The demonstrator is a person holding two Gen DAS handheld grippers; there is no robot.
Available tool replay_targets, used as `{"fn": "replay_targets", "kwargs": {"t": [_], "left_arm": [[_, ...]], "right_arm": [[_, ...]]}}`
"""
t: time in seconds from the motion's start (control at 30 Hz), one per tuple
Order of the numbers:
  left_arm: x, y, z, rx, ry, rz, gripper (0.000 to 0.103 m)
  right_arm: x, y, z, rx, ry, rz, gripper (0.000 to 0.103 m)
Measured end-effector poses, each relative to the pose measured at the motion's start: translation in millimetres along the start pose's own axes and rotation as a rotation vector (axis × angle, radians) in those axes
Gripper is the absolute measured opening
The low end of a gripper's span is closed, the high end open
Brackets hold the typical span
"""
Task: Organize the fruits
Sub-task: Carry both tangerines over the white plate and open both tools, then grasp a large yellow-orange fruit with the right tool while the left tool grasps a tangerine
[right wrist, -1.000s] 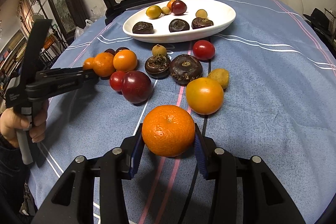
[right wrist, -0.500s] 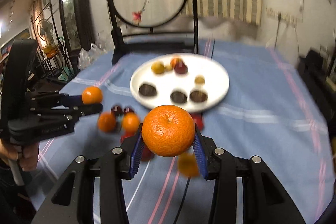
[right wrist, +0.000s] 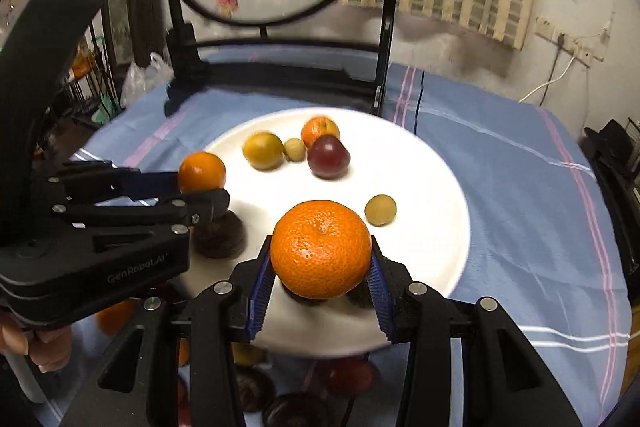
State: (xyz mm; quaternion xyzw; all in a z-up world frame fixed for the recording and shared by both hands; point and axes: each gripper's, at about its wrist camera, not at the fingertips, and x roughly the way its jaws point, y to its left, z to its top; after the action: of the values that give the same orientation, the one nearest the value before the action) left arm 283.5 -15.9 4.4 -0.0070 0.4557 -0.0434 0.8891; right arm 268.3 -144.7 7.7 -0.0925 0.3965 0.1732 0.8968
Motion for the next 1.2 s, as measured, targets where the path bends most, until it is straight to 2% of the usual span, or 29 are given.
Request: {"fn": "replay_targets", "kwargs": {"t": [0.1, 0.13, 0.17, 0.23, 0.27, 0.3, 0.4, 0.5, 0.6, 0.87, 1.07, 1.2], "left_arm": [[16.5, 1.8, 4.0, -0.010, 0.021, 0.009, 0.035], [19.7, 1.9, 4.3, -0.013, 0.028, 0.010, 0.038], [20.8, 2.3, 3.7, -0.022, 0.026, 0.024, 0.055], [12.7, 1.6, 1.0, -0.033, -0.012, 0.072, 0.073], [2.9, 0.4, -2.5, -0.023, -0.056, 0.095, 0.076], [-6.7, -1.5, -6.8, -0.004, -0.086, 0.107, 0.076], [-26.7, -3.5, -18.2, 0.015, -0.108, 0.112, 0.078], [-48.6, -1.9, -35.4, 0.023, -0.128, 0.094, 0.084], [-66.1, -1.3, -55.9, 0.037, -0.143, 0.111, 0.088], [-95.5, 8.3, -117.3, 0.041, -0.113, 0.115, 0.088], [-95.7, 15.8, -154.1, -0.007, -0.063, 0.065, 0.088], [-87.3, 15.3, -172.1, -0.027, -0.043, 0.086, 0.088]], "right_arm": [[19.5, -0.7, -0.5, -0.015, 0.046, 0.002, 0.045], [23.2, -0.4, -1.5, -0.021, 0.058, 0.018, 0.045], [24.0, -0.4, -2.8, -0.026, 0.060, 0.035, 0.050], [11.1, -3.2, -6.8, -0.022, 0.013, 0.042, 0.054], [4.8, -5.4, -8.0, -0.015, -0.007, 0.043, 0.056], [-5.8, -9.5, -10.3, 0.004, -0.034, 0.044, 0.059], [-29.6, -21.0, -19.6, 0.064, -0.066, 0.066, 0.060], [-49.5, -26.8, -35.7, 0.090, -0.071, 0.065, 0.060], [-64.9, -23.6, -60.3, 0.082, -0.035, 0.072, 0.060], [-95.9, -12.8, -121.1, 0.075, 0.013, 0.057, 0.060], [-96.2, 0.6, -144.9, 0.075, 0.069, 0.048, 0.060], [-87.4, 5.7, -147.4, 0.069, 0.110, 0.038, 0.060]]}}
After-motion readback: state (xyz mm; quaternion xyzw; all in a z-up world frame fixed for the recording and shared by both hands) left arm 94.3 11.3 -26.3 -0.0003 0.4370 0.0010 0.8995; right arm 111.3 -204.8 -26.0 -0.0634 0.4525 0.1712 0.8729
